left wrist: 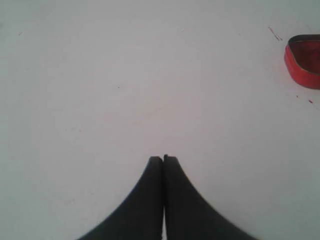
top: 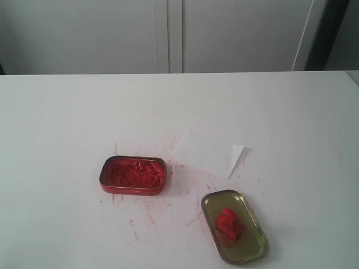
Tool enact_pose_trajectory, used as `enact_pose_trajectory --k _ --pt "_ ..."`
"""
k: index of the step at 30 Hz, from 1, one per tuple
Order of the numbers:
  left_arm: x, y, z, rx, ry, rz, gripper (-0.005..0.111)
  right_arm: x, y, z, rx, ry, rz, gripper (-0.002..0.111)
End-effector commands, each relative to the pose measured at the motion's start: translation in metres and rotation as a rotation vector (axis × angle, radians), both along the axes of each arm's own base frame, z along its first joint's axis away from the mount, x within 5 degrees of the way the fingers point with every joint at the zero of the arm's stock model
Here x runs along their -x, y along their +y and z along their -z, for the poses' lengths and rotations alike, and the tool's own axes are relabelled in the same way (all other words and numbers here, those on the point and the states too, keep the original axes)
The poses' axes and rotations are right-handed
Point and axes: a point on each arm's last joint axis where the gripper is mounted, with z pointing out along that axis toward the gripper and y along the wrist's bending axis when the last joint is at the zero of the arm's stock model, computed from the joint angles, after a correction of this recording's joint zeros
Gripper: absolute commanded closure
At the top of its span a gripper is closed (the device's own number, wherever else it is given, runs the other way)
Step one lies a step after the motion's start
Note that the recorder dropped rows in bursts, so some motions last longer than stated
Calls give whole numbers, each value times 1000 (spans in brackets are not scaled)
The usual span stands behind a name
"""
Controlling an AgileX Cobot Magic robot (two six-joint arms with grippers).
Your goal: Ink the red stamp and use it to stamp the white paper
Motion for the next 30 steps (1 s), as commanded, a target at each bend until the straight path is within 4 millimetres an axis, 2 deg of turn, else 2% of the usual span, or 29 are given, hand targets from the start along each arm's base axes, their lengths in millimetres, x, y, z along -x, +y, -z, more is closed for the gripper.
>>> enact_pose_trajectory --k 1,11,17,21,30 --pt "1 0 3 -1 11 3 107 0 0 0 12 -15 -8 108" --pt "1 0 3 -1 11 3 107 -1 1 -6 7 -85 -13 108" --pt "1 0 3 -1 11 3 107 -3 3 -30 -10 -345 -32 108" --pt "1 0 3 -1 11 3 107 -1 3 -40 -17 -457 -40 108" --pt "0 0 3 -1 10 3 107 -1 4 -41 -19 -467 -40 108"
